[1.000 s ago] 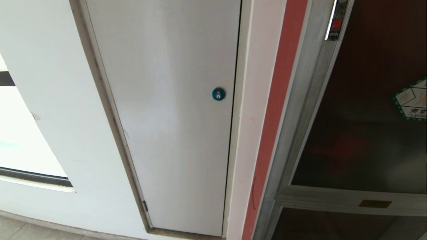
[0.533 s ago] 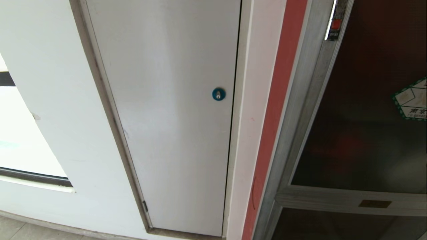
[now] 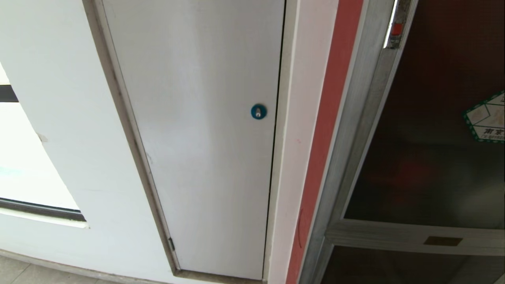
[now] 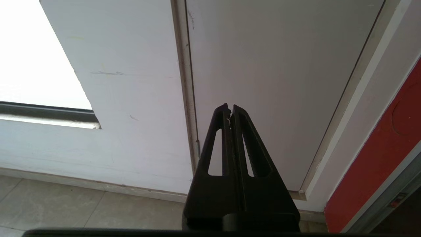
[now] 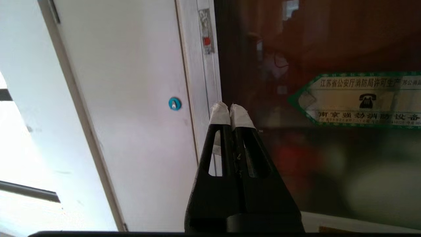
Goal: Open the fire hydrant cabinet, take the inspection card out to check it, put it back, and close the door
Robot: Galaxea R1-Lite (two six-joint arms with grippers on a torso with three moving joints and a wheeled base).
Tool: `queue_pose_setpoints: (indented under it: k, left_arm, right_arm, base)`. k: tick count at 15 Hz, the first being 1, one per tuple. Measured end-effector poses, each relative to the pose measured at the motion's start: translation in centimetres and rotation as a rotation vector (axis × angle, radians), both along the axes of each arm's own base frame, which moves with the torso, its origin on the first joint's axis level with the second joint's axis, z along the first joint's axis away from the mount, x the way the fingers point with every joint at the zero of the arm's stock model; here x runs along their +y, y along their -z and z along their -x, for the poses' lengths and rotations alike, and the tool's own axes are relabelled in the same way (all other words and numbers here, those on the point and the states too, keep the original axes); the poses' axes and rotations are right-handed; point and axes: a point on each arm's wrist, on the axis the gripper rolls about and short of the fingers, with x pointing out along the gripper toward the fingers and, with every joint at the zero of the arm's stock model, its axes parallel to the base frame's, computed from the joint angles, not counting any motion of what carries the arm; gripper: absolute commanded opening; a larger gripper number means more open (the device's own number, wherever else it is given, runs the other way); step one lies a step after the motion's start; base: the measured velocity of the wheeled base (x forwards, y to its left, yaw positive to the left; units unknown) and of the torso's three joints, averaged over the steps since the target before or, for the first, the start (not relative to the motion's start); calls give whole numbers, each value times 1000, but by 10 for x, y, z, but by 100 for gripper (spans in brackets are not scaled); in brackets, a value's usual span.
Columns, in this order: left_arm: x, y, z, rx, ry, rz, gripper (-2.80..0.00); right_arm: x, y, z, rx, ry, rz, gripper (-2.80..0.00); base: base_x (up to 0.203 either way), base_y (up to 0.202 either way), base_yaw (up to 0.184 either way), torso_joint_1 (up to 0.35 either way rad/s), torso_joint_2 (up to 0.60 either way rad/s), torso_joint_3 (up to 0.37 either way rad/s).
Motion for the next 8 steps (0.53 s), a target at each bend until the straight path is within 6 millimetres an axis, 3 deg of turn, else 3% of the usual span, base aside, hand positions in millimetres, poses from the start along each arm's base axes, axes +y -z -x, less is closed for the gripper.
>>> queue_pose_setpoints:
  k: [5, 8]
  left_arm:
    - [0, 0, 0, 0, 0, -1, -280]
    - [0, 0, 0, 0, 0, 0, -280]
  right_arm:
    - [-4, 27, 5, 50, -45, 19, -280]
    - [-4, 60, 2, 79, -34, 97, -280]
  base:
    - [0, 0, 0, 0, 0, 0]
    - [0, 0, 0, 0, 0, 0]
